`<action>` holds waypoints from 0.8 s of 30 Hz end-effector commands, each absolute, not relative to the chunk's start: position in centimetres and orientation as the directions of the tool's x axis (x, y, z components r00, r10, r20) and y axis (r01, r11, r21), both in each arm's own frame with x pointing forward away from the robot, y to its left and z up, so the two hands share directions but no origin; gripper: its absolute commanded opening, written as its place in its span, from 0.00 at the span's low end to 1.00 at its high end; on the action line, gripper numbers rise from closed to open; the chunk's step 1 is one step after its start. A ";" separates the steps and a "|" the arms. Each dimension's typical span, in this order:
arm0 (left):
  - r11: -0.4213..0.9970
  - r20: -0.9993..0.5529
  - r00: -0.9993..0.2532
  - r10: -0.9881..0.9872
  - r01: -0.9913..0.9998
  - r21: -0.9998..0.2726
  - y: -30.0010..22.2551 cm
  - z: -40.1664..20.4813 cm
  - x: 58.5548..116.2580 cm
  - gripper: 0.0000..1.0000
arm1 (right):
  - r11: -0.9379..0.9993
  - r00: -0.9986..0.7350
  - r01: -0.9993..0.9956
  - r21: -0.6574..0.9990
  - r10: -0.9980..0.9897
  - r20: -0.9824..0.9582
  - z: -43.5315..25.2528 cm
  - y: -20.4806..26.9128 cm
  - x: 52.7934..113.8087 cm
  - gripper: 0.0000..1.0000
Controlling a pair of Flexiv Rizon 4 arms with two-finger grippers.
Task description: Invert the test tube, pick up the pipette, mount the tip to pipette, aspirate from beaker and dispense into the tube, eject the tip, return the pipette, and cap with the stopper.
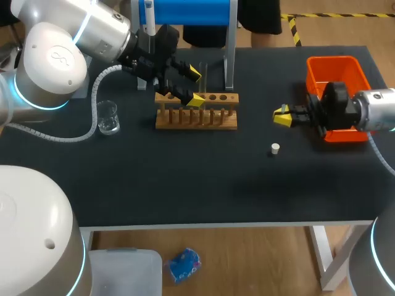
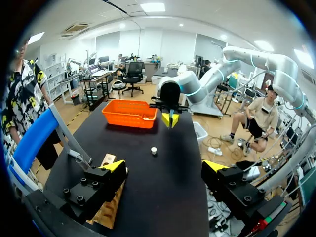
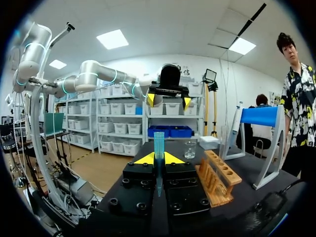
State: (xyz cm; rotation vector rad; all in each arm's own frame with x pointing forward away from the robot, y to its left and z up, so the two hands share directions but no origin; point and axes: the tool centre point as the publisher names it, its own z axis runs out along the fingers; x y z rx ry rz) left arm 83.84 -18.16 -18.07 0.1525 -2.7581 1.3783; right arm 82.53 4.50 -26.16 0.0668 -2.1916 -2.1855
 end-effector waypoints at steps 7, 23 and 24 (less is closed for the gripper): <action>0.599 0.094 -0.993 -0.064 -0.114 -0.792 -18.2 -18.0 83.9 1.00 | -0.015 -0.999 -0.004 1.000 -0.045 -0.005 -26.0 4.0 82.4 0.00; 0.511 0.051 -0.884 -0.465 -0.314 -0.800 -7.2 -16.4 92.5 1.00 | -0.015 -0.999 -0.004 1.000 -0.045 -0.005 -26.0 4.0 82.4 0.00; 0.499 0.048 -0.867 -0.496 -0.330 -0.801 -6.0 -16.3 93.5 1.00 | -0.015 -0.999 -0.004 1.000 -0.045 -0.005 -26.0 4.0 82.4 0.00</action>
